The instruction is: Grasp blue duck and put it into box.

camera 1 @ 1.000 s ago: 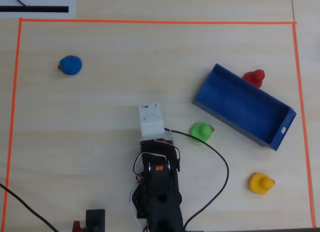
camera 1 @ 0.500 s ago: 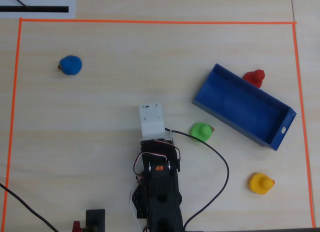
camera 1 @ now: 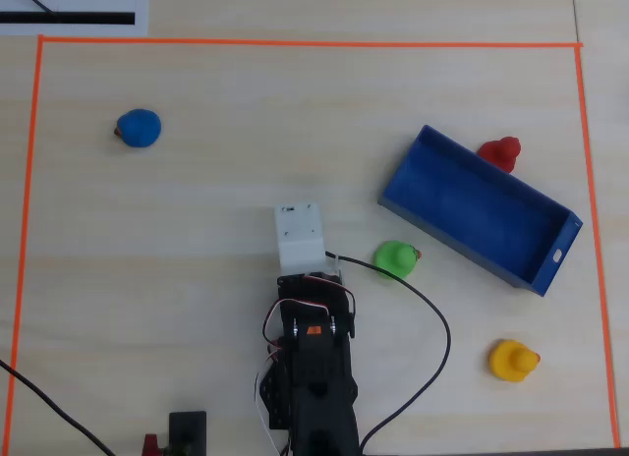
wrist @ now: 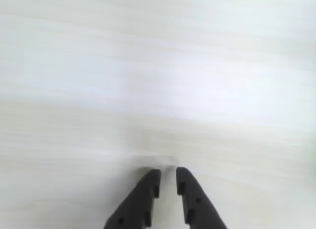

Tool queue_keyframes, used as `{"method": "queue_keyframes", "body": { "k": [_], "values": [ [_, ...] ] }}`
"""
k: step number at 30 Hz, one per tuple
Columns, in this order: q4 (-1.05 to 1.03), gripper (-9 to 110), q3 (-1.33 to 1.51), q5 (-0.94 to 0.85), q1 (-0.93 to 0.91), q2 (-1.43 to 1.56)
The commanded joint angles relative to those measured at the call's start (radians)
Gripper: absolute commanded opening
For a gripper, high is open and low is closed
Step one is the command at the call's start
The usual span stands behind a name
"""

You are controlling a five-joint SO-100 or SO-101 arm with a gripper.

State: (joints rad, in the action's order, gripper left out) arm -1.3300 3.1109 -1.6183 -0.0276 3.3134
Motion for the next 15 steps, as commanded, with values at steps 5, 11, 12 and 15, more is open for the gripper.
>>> {"method": "queue_keyframes", "body": {
  "k": [5, 11, 12, 15],
  "values": [
    [0.094, 0, -0.232, -0.035, 0.025, -0.129],
    [0.198, 0, -0.710, 0.012, 0.181, -0.646],
    [0.193, 0, -0.799, 0.018, 0.202, -0.741],
    [0.166, 0, -1.048, 0.020, 0.253, -0.997]
  ]
}}
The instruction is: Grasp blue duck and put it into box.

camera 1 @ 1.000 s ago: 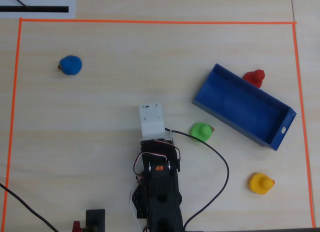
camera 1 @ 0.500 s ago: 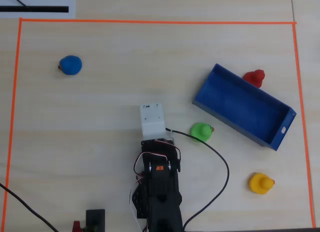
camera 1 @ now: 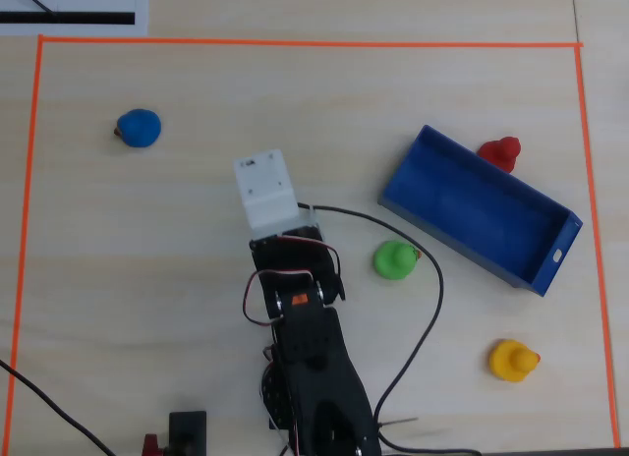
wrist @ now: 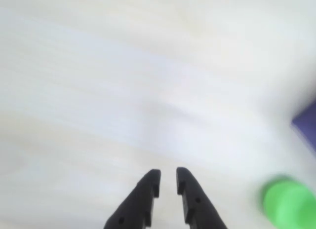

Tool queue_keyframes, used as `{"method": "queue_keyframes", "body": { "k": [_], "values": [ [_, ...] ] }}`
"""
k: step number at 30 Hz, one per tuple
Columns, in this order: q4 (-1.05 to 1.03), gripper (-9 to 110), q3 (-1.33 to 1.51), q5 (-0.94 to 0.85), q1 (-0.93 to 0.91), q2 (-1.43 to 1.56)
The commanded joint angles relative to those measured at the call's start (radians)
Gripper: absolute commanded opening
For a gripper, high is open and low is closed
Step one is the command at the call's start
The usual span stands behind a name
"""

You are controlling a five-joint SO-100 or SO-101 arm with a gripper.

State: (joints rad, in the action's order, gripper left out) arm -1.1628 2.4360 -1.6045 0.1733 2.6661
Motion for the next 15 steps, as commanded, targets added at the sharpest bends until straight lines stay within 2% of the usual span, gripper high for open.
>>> {"method": "queue_keyframes", "body": {
  "k": [1, 3, 6, 10, 15],
  "values": [
    [-0.037, 1, -0.460, 0.002, 0.069, -0.430],
    [-0.120, 4, -0.623, -0.023, 0.107, -0.566],
    [-0.209, 17, -0.830, -0.049, 0.158, -0.726],
    [-0.253, 29, -1.008, -0.054, 0.212, -0.881],
    [-0.256, 38, -1.158, -0.011, 0.281, -1.045]
  ]
}}
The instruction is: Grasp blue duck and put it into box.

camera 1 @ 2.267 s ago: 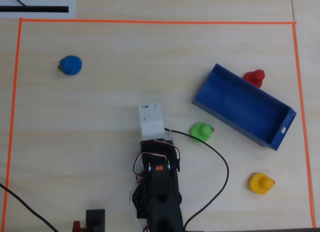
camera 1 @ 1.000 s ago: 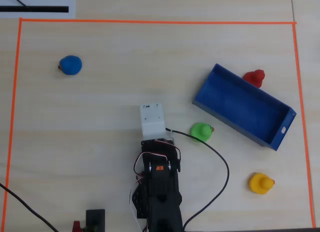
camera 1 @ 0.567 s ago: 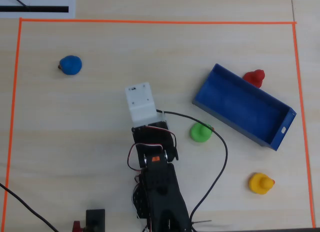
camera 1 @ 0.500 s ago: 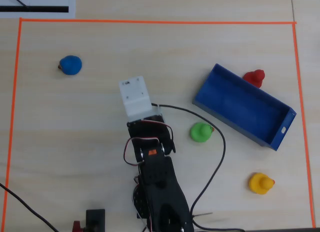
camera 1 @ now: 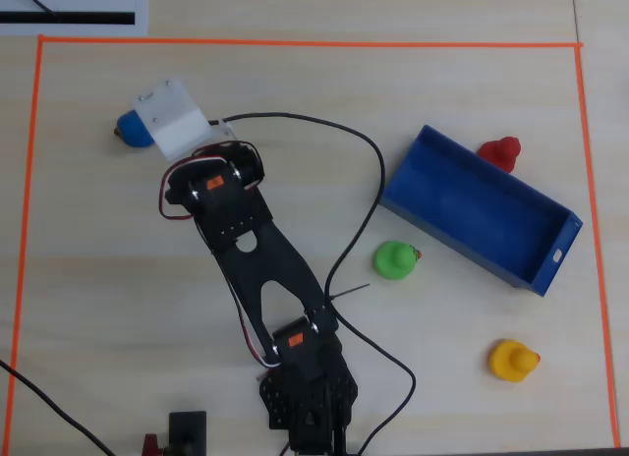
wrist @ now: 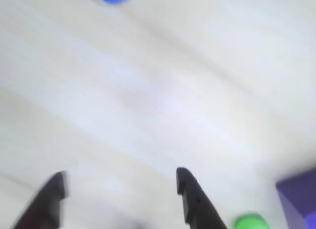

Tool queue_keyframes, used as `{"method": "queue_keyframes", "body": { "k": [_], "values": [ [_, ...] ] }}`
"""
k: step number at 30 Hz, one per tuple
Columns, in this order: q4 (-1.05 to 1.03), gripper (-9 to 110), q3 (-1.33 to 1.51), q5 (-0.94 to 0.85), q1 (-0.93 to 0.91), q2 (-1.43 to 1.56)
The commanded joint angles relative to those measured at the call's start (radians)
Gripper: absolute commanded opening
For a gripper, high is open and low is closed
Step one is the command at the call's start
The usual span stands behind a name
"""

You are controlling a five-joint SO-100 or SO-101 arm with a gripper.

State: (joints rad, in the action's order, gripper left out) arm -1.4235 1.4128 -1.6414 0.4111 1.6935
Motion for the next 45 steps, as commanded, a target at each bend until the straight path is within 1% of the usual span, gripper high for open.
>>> {"method": "queue_keyframes", "body": {
  "k": [1, 7, 17, 22, 32, 41, 45],
  "values": [
    [0.015, 38, -0.170, 0.032, 0.057, -0.109],
    [0.209, 39, -0.359, 0.074, 0.109, -0.371],
    [0.580, 39, -0.592, 0.048, 0.084, -0.724],
    [0.592, 38, -0.684, 0.048, 0.072, -0.839],
    [0.529, 37, -0.678, 0.075, 0.066, -0.887],
    [0.575, 37, -0.618, 0.086, 0.067, -0.887],
    [0.638, 37, -0.574, 0.080, 0.055, -0.893]
  ]
}}
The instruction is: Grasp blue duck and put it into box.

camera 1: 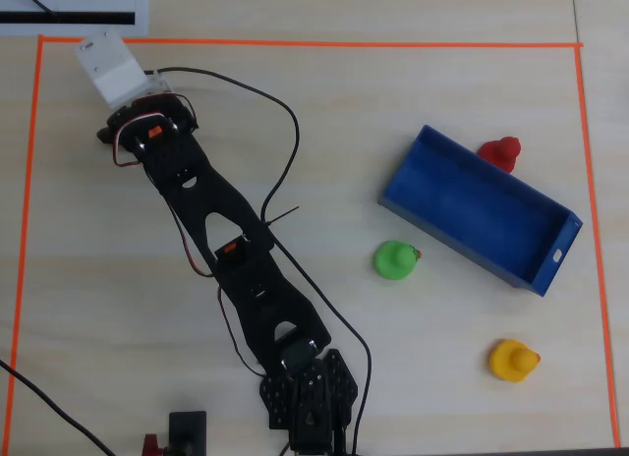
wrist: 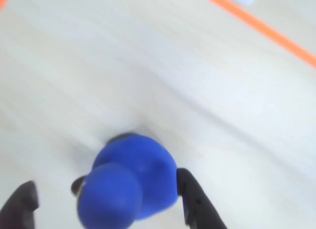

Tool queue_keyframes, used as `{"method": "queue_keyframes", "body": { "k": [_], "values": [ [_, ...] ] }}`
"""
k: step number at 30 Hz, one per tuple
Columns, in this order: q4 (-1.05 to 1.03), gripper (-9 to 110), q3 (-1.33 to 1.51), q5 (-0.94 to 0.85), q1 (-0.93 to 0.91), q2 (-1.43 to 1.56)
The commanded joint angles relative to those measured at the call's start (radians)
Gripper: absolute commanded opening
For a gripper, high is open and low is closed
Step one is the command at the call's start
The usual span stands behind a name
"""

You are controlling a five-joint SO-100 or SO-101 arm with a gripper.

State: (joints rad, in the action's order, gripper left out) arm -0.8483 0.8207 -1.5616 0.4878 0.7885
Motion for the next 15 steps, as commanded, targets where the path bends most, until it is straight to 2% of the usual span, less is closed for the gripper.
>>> {"method": "queue_keyframes", "body": {
  "k": [1, 15],
  "values": [
    [0.080, 37, 0.035, -0.002, -0.026, 0.011],
    [0.114, 34, 0.092, -0.020, -0.074, 0.006]
  ]
}}
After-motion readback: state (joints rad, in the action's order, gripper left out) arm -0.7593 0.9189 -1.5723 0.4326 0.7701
